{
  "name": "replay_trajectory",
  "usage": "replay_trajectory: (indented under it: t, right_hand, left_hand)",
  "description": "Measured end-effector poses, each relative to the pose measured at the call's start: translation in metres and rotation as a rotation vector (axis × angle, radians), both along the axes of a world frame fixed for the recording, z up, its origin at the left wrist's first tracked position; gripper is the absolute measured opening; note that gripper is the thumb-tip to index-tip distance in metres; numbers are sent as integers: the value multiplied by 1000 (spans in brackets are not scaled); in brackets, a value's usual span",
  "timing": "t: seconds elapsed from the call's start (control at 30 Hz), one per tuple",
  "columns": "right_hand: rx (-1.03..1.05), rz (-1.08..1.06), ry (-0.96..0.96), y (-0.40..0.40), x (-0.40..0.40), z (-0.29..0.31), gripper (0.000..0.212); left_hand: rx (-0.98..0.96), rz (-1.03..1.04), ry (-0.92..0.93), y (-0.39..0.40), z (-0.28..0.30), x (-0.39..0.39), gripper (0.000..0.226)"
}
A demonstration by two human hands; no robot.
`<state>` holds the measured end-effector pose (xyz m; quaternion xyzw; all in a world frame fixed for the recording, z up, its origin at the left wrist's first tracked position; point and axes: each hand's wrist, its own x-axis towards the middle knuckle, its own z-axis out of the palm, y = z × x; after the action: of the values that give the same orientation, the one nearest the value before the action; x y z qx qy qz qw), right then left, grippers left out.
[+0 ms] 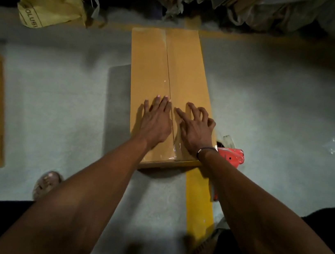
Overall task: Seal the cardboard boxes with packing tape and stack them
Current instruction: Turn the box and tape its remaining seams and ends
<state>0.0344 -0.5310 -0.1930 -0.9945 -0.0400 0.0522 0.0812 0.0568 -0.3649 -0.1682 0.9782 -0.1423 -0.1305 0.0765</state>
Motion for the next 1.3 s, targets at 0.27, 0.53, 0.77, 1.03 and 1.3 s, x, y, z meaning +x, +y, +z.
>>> replay_trajectory:
  t: [0.27, 0.53, 0.77, 1.03, 1.3]
  right_hand:
    - [-46, 8, 53, 1, 0, 9, 48]
    - [-54, 159, 227, -3, -19, 28, 56]
    - [-30, 318, 315, -30, -92, 47, 58]
    - [189, 72, 197, -48, -122, 42, 56]
    - [513, -381, 265, -30, -71, 27, 86]
  left_hand:
    - [104, -70, 4, -12, 7, -82, 68]
    - [40, -109, 40, -2, 9, -151, 65]
    - [-125, -60, 163, 23, 6, -164, 65]
    - [-289, 86, 27, 56, 12, -158, 37]
    - [-475, 526, 64, 82, 26, -76, 66]
